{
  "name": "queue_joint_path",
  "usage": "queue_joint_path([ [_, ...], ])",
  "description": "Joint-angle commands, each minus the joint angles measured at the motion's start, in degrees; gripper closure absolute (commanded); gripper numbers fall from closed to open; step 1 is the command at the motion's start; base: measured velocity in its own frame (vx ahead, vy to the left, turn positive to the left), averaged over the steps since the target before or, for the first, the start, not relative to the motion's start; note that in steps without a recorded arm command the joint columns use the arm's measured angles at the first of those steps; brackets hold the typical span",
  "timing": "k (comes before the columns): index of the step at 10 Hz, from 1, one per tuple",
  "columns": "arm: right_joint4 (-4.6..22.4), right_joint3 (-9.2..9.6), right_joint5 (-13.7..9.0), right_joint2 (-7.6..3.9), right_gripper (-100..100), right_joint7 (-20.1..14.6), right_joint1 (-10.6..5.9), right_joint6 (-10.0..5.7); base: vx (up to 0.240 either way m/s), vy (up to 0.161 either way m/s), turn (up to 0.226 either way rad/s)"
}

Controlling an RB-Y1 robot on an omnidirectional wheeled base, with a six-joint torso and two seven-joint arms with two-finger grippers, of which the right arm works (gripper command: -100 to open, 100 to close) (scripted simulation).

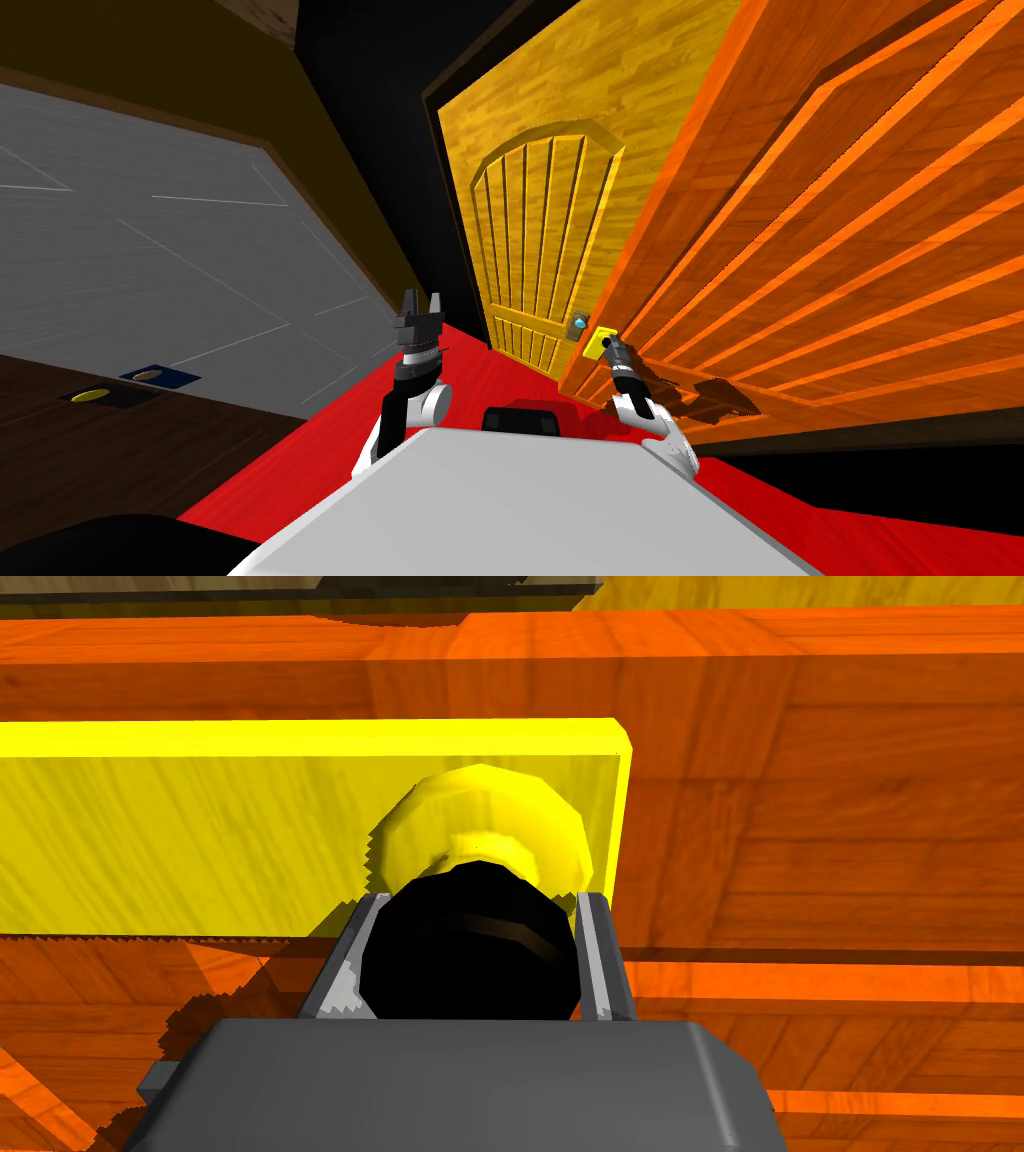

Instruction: Pull the door open

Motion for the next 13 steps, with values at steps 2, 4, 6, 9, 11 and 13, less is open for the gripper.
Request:
queue_joint_path([
  [2, 0.2, -0.55, -0.06, -0.57, 100, -0.27, 1.18, 0.18, -0.165, -0.038, -0.036],
  [4, 0.2, -0.5, -0.05, -0.79, 100, -0.46, 1.54, 0.21, -0.172, -0.033, -0.037],
  [6, 0.02, 0.58, 0.16, -1.29, -100, -1.12, 1.49, 0.05, -0.203, -0.005, 0.014],
  [9, -0.9, 2.23, 0.54, -1.48, -100, -2.04, 1.72, -0.16, -0.194, 0.042, 0.065],
  [11, -1.53, 3.37, 0.8, -1.6, -100, -2.68, 1.88, -0.3, -0.165, 0.042, 0.051],
  [13, -2.08, 4.35, 1.02, -1.71, -100, -3.23, 2.02, -0.42, -0.199, 0.053, 0.054],
])
